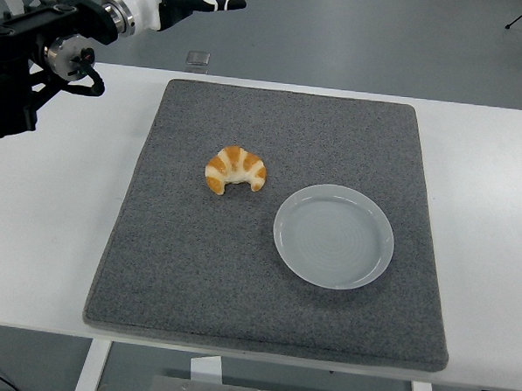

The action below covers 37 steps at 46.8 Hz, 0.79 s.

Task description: Place the bread on the plate

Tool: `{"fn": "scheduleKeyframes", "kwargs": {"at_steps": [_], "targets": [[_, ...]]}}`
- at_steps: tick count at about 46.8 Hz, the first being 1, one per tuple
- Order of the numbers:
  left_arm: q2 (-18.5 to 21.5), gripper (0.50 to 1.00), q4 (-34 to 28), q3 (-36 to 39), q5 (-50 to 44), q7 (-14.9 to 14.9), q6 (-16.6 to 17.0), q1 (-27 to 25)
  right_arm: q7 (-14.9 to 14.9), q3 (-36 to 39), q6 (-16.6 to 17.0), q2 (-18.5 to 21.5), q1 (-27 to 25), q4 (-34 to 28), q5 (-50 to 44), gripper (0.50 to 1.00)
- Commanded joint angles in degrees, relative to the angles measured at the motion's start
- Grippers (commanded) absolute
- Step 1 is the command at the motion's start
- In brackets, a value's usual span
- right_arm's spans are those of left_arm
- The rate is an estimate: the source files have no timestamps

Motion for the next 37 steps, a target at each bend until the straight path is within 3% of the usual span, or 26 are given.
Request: {"fn": "scheduleKeyframes", "kwargs": {"at_steps": [1,7,11,20,28,37], "targets": [[4.76,0.984,-9.21,3.65,0.44,0.05,0.77,-3.92,0.00,-0.01,0.00,0.00,0.00,-0.01,0.00,0.952],[8.55,0.984,-19.15,9.01,3.95,0.05,2.52,-8.23,0.00,-0.01,0.00,0.00,0.00,0.08,0.00,0.952],[9.87,0.984,-24.25,9.90,10.00,0.05,4.72,-8.50,0.00,-0.01,0.00,0.00,0.00,0.08,0.00,0.952],[12.95,0.984,-35.33,11.91,25.13,0.05,13.32,-6.75,0.00,-0.01,0.00,0.00,0.00,0.08,0.00,0.952],[12.07,0.981,-37.27,19.21,27.51,0.05,20.53,-6.57,0.00,-0.01,0.08,0.00,0.00,0.08,0.00,0.954],[11.89,0.981,-37.01,19.83,34.27,0.05,25.63,-3.76,0.00,-0.01,0.08,0.00,0.00,0.08,0.00,0.952]]}}
